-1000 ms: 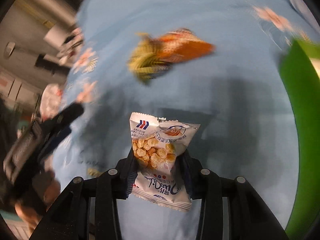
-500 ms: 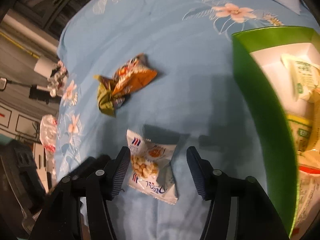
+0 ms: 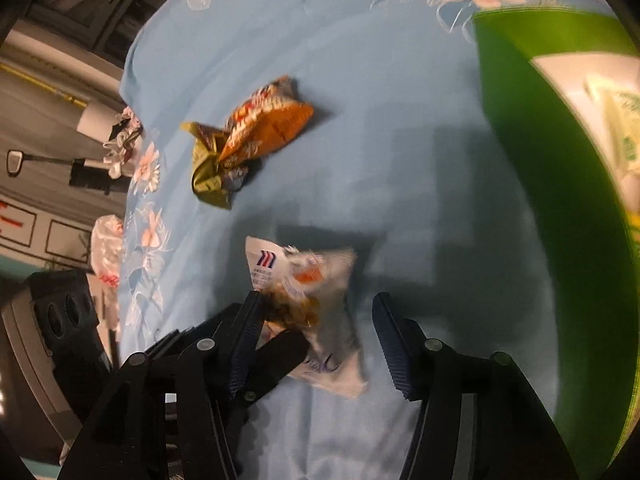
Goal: Organize snacks
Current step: 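Carry the white peanut bag into the green box and open the right tool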
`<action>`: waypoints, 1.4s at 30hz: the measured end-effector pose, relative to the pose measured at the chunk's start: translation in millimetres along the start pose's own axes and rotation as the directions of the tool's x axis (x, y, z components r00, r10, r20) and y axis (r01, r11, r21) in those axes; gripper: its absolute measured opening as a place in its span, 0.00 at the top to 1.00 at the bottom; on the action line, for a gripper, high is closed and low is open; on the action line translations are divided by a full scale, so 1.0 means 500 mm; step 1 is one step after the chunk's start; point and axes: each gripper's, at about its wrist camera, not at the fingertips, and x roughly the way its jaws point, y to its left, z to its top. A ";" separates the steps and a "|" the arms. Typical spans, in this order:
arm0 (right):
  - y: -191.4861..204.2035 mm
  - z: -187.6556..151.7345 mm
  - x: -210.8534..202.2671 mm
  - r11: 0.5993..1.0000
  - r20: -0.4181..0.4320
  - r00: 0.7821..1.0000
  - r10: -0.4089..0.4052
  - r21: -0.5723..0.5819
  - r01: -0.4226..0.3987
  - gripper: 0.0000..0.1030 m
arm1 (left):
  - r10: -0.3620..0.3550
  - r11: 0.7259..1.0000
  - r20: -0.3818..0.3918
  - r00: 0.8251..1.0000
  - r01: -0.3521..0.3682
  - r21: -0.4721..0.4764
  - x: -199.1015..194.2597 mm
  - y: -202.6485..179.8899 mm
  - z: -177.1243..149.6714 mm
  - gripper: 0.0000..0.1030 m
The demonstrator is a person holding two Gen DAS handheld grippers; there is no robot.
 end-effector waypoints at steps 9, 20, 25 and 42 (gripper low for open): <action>0.006 0.003 0.013 0.997 -0.028 0.997 0.078 -0.025 -0.079 0.57 | -0.036 0.999 0.033 0.999 0.036 0.020 0.011 -0.018 0.003 0.44; 0.028 0.011 -0.125 0.995 0.184 0.979 0.083 -0.077 -0.070 0.58 | -0.084 0.992 0.243 0.966 0.058 0.115 -0.076 -0.128 0.026 0.52; 0.003 0.017 -0.229 0.994 0.323 0.942 0.091 -0.082 -0.068 0.58 | -0.138 0.971 0.299 0.944 0.069 0.231 -0.095 -0.221 0.056 0.52; -0.210 0.030 -0.331 0.974 0.416 0.907 -0.063 0.222 -0.034 0.59 | -0.232 0.909 0.072 0.970 0.189 0.372 0.062 -0.413 0.105 0.54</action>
